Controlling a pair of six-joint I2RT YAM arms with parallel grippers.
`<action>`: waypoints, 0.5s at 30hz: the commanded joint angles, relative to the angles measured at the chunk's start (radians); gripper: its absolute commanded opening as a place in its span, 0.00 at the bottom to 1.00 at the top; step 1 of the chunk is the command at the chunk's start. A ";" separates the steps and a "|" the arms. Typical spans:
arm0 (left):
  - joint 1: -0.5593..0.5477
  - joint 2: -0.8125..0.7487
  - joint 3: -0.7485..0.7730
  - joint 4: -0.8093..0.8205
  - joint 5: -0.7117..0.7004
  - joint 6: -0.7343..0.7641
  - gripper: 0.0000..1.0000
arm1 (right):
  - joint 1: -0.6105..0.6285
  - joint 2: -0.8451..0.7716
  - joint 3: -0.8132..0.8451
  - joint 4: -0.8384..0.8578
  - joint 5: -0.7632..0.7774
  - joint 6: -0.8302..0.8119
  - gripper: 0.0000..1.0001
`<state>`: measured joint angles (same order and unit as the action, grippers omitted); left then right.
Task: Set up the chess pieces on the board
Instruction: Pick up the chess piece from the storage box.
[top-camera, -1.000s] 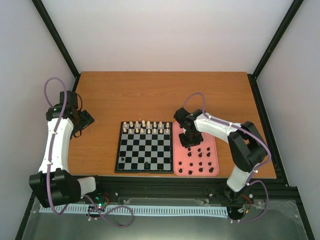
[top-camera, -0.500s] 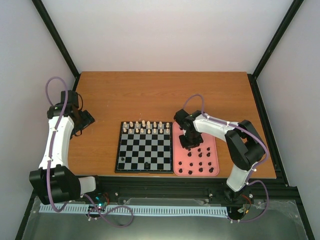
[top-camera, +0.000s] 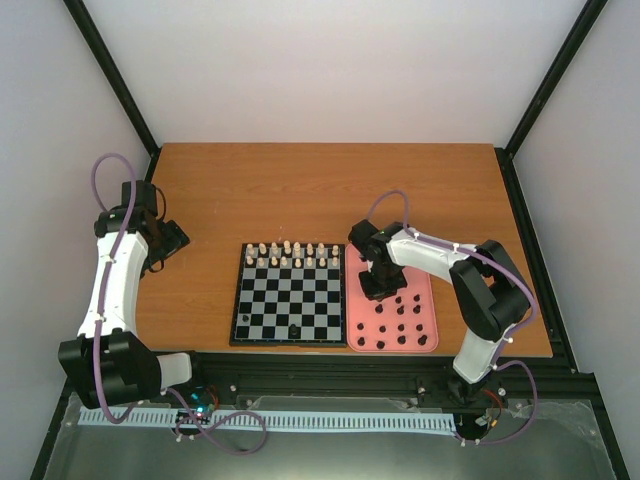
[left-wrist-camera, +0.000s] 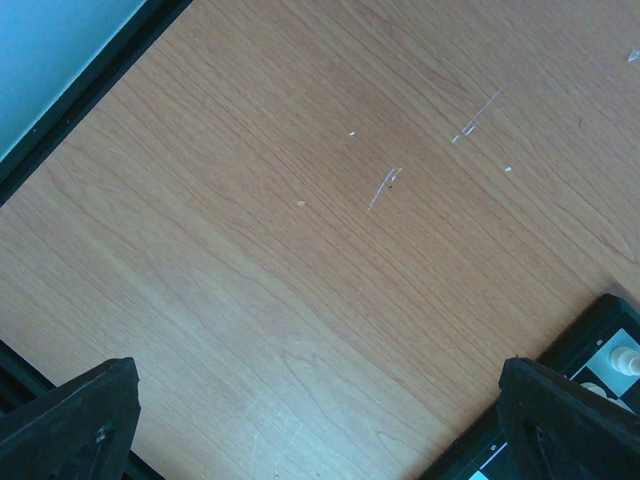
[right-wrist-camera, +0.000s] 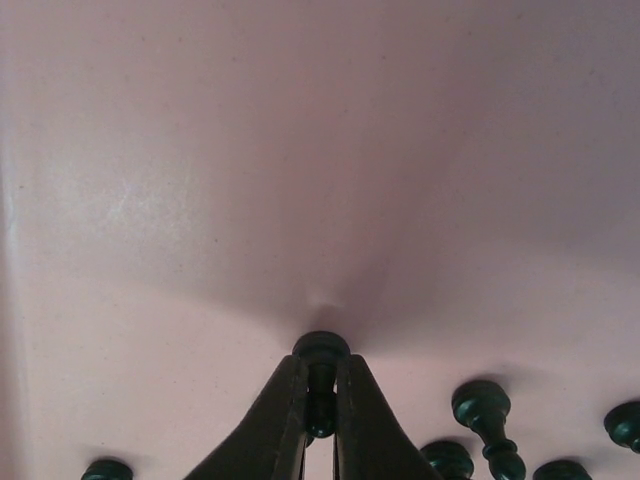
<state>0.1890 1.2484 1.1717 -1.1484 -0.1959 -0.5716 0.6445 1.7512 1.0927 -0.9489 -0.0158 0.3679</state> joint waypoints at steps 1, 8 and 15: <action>0.002 -0.003 0.018 0.013 -0.002 0.017 1.00 | -0.008 -0.024 0.005 -0.007 0.001 0.008 0.03; 0.002 0.006 0.027 0.008 -0.013 0.030 1.00 | 0.063 -0.045 0.182 -0.109 0.003 0.018 0.03; 0.003 -0.022 0.008 0.005 -0.016 0.041 1.00 | 0.220 0.048 0.374 -0.130 -0.040 0.047 0.03</action>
<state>0.1890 1.2476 1.1717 -1.1484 -0.2005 -0.5526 0.7795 1.7512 1.3842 -1.0481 -0.0277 0.3862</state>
